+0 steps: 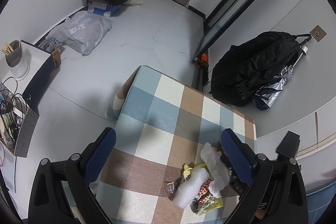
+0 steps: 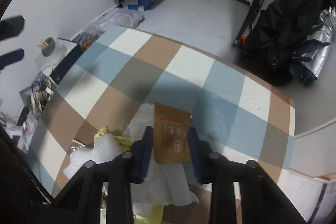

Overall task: Collect trash
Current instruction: 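Grasp the gold printed packet with the right gripper and lift it, then grasp the white tissue with the left gripper while the right holds the gold packet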

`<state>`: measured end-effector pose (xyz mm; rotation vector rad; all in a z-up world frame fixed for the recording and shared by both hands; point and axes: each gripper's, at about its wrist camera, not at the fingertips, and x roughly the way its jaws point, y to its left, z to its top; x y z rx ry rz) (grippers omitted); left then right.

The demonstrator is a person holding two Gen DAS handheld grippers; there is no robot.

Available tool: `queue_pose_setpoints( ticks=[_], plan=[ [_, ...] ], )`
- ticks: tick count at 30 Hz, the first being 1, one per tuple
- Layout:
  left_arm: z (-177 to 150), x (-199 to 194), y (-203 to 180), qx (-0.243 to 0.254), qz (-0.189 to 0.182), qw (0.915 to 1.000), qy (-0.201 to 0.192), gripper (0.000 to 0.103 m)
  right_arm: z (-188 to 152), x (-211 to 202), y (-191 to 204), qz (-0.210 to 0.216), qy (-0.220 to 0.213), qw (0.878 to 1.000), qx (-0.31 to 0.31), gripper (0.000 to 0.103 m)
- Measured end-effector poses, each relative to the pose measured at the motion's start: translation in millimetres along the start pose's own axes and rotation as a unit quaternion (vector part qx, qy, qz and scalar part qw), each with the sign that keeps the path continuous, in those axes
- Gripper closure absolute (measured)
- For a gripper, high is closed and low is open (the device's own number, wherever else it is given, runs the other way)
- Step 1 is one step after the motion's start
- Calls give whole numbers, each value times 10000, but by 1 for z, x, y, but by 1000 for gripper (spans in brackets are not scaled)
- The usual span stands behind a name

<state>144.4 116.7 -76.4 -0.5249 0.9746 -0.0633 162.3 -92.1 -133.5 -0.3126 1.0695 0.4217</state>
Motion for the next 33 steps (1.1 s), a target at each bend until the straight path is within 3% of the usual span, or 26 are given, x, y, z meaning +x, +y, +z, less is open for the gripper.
queue_pose_setpoints(
  ticks=[1, 4, 9, 13, 23, 26, 29, 33],
  plan=[
    [0, 0, -1, 12, -11, 10000, 11, 4, -1, -2, -2, -23, -42, 10000, 3, 93],
    [-1, 0, -2, 65, -27, 10000, 18, 4, -4, -11, -12, 5, -154, 9998, 145, 99],
    [-6, 2, -11, 303, -72, 9995, 79, 4, -11, -24, -29, 41, -273, 9984, 483, 103],
    [-19, 8, -32, 948, -162, 9950, 263, 4, -24, -40, -48, 161, -405, 9957, 814, 103],
    [-68, 31, -91, 2453, -298, 9668, 656, 4, -61, -85, -90, 383, -895, 9809, 1683, 103],
    [-87, 43, -113, 2904, -203, 9532, 815, 5, -75, -94, -106, 453, -1016, 9726, 2042, 103],
    [-100, 51, -125, 3252, -55, 9414, 895, 10, -87, -101, -119, 410, -1082, 9676, 2244, 103],
    [-110, 64, -131, 3392, 91, 9345, 1078, 20, -97, -109, -131, 389, -1184, 9637, 2363, 103]
  ],
)
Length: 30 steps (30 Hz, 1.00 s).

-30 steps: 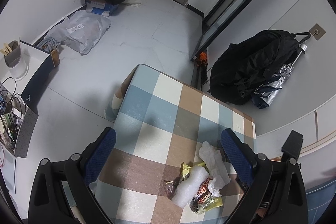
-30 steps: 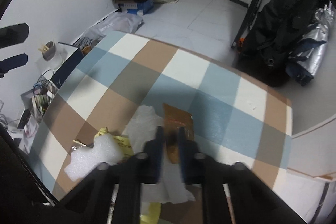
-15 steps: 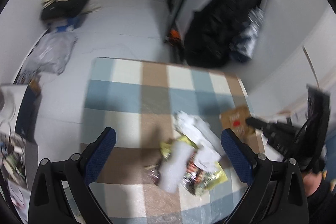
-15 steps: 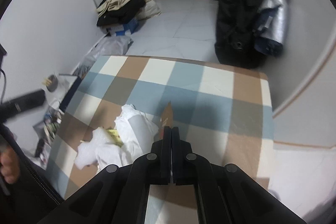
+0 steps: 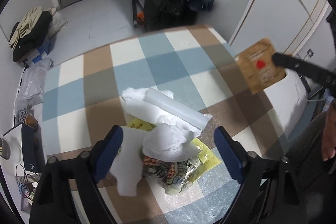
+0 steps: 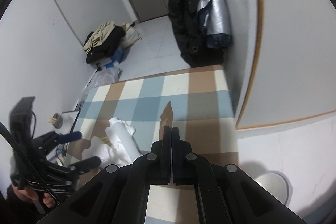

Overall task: Collect trash
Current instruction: 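Grasp the white tissue with the left gripper while the right holds the gold packet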

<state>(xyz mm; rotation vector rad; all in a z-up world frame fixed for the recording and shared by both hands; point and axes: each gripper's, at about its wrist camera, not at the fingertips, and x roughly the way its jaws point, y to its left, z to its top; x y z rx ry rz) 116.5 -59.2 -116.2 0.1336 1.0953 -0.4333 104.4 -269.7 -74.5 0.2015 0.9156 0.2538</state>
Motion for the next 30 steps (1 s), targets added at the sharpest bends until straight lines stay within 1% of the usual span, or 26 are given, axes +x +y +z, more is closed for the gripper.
queue_pose_setpoints(
  ticks=[2, 4, 5, 7, 8, 10, 11, 13, 15, 19, 22, 24, 27, 30],
  plan=[
    [-1, 8, -5, 57, 67, 9999, 116, 28, -2, -2, -8, 19, 1, 10000, 92, 103],
    [-2, 16, -10, 125, 116, 9996, 243, 41, -3, -4, -13, 14, -2, 9999, 141, 103],
    [-2, 20, -12, 158, 147, 9993, 318, 44, -4, -5, -15, 12, -13, 9999, 154, 103],
    [-4, 25, -15, 190, 172, 9988, 416, 60, -4, -8, -19, 20, -46, 9998, 183, 103],
    [-5, 27, -17, 198, 191, 9986, 452, 64, -4, -10, -20, 22, -66, 9998, 200, 103],
    [-6, 30, -19, 224, 213, 9982, 518, 86, -5, -12, -22, 37, -81, 9997, 235, 103],
    [-7, 30, -19, 218, 204, 9981, 541, 91, -6, -12, -23, 46, -77, 9997, 246, 103],
    [-7, 28, -17, 129, 114, 9985, 523, 94, -6, -13, -24, 56, -83, 9997, 242, 103],
    [-6, 22, -14, 1, 10, 9991, 426, 96, -7, -13, -23, 59, -98, 9997, 202, 103],
    [-5, 9, -3, -319, -303, 9988, 217, 97, -8, -15, -19, 121, -132, 9997, 166, 103],
    [-5, -5, 6, -624, -557, 9965, -12, 98, -8, -18, -17, 166, -157, 9996, 169, 103],
    [-6, -15, 11, -740, -713, 9946, -174, 98, -9, -18, -15, 183, -160, 9996, 160, 103],
    [-5, -28, 16, -845, -808, 9925, -358, 98, -9, -18, -14, 193, -164, 9996, 153, 103],
    [-7, -36, 23, -966, -869, 9906, -428, 98, -10, -18, -14, 214, -158, 9995, 183, 103]
  ],
)
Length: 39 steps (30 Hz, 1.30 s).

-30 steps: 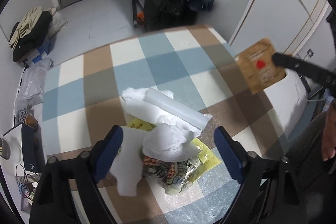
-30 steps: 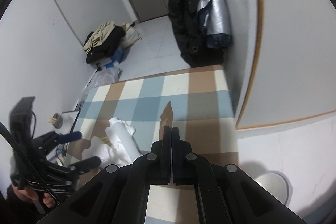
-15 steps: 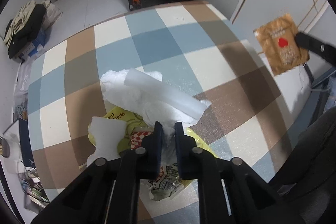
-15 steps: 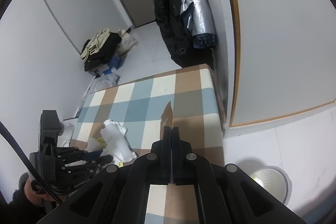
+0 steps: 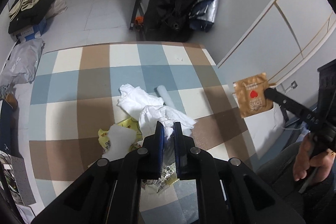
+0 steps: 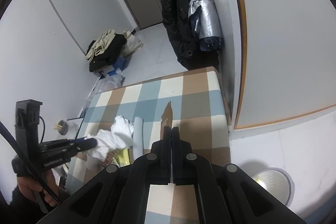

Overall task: Collect trash
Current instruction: 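Grasp the white tissue with the left gripper while the right holds the gold packet, then carry the tissue and gold packet in both grippers over to the white bin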

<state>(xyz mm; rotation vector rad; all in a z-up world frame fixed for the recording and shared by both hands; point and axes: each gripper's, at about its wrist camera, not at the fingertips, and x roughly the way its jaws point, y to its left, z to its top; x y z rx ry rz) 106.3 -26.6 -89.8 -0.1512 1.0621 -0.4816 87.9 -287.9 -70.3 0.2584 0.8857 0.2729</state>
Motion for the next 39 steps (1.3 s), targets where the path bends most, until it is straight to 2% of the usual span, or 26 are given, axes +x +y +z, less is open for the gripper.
queue_pose_setpoints(
  ticks=[5, 10, 18, 24, 29, 39],
  plan=[
    [0, -11, 5, -57, -109, 9998, -155, 98, 1, 1, 3, 19, 11, 10000, -22, 103],
    [-3, -29, 9, -57, -163, 9986, -510, 98, 1, 3, 11, 142, 14, 9998, -119, 103],
    [-8, -50, 12, 11, 150, 9951, -974, 98, 0, -2, 28, 504, -112, 9984, -235, 103],
    [-8, -67, 10, 134, 270, 9916, -1260, 98, -2, -24, 39, 803, -331, 9961, -146, 103],
    [-9, -77, 2, 290, 472, 9894, -1340, 98, -3, -50, 50, 1042, -549, 9930, -79, 103],
    [-12, -93, -20, 500, 617, 9866, -1427, 98, -5, -91, 66, 1139, -892, 9890, -313, 103]
  ],
)
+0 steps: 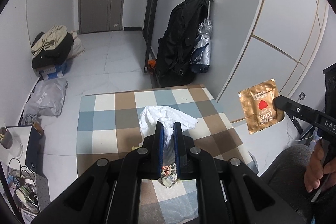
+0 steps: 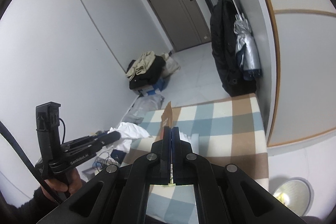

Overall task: Collect trash
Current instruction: 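Carry the tissue and gold packet in both grippers over to the white bin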

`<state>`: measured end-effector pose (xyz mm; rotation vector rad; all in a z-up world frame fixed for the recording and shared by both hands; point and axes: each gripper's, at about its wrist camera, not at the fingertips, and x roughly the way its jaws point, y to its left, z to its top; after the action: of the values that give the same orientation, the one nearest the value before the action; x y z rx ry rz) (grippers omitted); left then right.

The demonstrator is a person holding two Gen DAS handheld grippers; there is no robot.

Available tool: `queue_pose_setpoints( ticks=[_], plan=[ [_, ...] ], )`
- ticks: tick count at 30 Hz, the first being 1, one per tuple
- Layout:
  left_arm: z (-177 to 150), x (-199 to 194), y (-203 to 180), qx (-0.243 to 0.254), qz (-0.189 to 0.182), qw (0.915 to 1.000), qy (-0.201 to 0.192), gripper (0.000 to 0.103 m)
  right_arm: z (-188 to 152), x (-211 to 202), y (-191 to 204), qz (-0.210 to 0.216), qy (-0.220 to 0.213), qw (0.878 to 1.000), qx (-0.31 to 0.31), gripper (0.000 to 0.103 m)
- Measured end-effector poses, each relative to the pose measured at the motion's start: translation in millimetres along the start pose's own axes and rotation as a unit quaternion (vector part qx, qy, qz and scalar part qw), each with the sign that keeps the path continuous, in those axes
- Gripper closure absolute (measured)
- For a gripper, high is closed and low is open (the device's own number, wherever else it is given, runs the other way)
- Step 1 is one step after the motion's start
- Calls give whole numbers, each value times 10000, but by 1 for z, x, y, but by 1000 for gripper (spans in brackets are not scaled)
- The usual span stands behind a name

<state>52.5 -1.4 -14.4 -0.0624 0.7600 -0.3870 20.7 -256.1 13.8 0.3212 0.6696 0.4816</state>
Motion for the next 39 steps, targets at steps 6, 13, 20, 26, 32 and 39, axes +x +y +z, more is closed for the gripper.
queue_pose_setpoints(
  ticks=[6, 13, 20, 26, 32, 39],
  plan=[
    [8, -10, -21, 115, -119, 9998, -145, 98, 5, -30, -2, -24, -228, 9997, -85, 103],
    [19, -13, -60, 346, -321, 9985, -260, 98, 10, -71, -15, -128, -564, 9983, -94, 103],
    [32, -6, -111, 675, -702, 9949, -276, 98, 13, -114, -40, -384, -876, 9954, -27, 103],
    [37, 11, -161, 1038, -1023, 9892, -130, 98, 9, -151, -76, -756, -1037, 9916, 165, 103],
    [35, 35, -209, 1361, -1338, 9816, 90, 98, -6, -177, -121, -1235, -1060, 9857, 438, 103],
    [26, 73, -255, 1599, -1629, 9722, 527, 98, -37, -196, -183, -1778, -903, 9751, 972, 103]
  ],
)
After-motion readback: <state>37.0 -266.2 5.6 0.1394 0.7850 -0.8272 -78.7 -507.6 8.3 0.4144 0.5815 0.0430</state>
